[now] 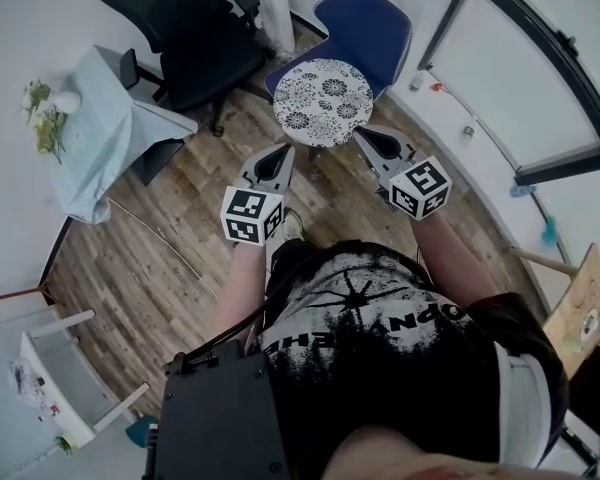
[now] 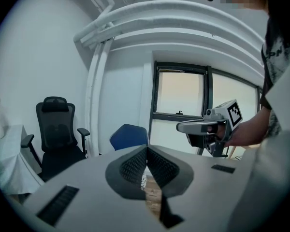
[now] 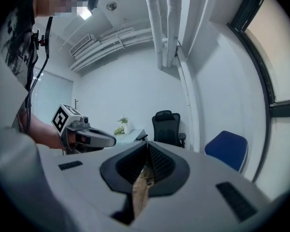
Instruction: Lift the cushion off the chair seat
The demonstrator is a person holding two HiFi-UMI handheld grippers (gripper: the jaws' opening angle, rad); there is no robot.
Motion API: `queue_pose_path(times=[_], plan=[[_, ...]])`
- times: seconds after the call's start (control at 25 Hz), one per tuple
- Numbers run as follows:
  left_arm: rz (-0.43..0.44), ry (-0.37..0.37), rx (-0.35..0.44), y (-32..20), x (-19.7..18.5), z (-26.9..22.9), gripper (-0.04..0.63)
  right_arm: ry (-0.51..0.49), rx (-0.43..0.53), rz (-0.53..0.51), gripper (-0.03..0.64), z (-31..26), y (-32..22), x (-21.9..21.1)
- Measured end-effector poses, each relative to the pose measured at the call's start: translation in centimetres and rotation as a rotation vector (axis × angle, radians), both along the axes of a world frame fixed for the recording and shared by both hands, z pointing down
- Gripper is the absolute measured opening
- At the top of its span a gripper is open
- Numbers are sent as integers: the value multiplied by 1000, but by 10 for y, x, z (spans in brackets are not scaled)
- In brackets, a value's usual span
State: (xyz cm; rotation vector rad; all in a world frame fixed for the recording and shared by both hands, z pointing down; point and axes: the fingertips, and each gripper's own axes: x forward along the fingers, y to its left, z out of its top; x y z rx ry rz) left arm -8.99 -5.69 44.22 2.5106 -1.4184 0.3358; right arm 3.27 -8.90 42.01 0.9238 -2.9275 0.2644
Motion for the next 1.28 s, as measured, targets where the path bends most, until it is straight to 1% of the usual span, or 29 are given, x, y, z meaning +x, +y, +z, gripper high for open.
queue_pose_path(times=[0.16, 0.28, 0.44, 0.64, 0.8, 0.96, 1.12, 1.28], plan=[[63, -1, -2, -35, -25, 2, 12, -6, 5, 44, 18, -3, -31, -34], [90, 5, 7, -60, -45, 0, 12, 4, 17, 68, 18, -6, -53, -56], [117, 24, 20, -91, -72, -7, 12, 14, 22, 104, 20, -10, -77, -80], [178, 48, 18, -122, -96, -3, 12, 46, 39, 174, 18, -11, -104, -106], [231, 72, 19, -141, -101, -1, 12, 67, 50, 228, 20, -10, -119, -112], [291, 85, 19, -160, -97, 5, 12, 99, 61, 282, 18, -7, -130, -111], [351, 97, 10, -169, -84, 14, 12, 118, 48, 340, 20, -1, -133, -99], [391, 106, -12, -181, -73, 22, 12, 135, 29, 391, 20, 2, -139, -85]])
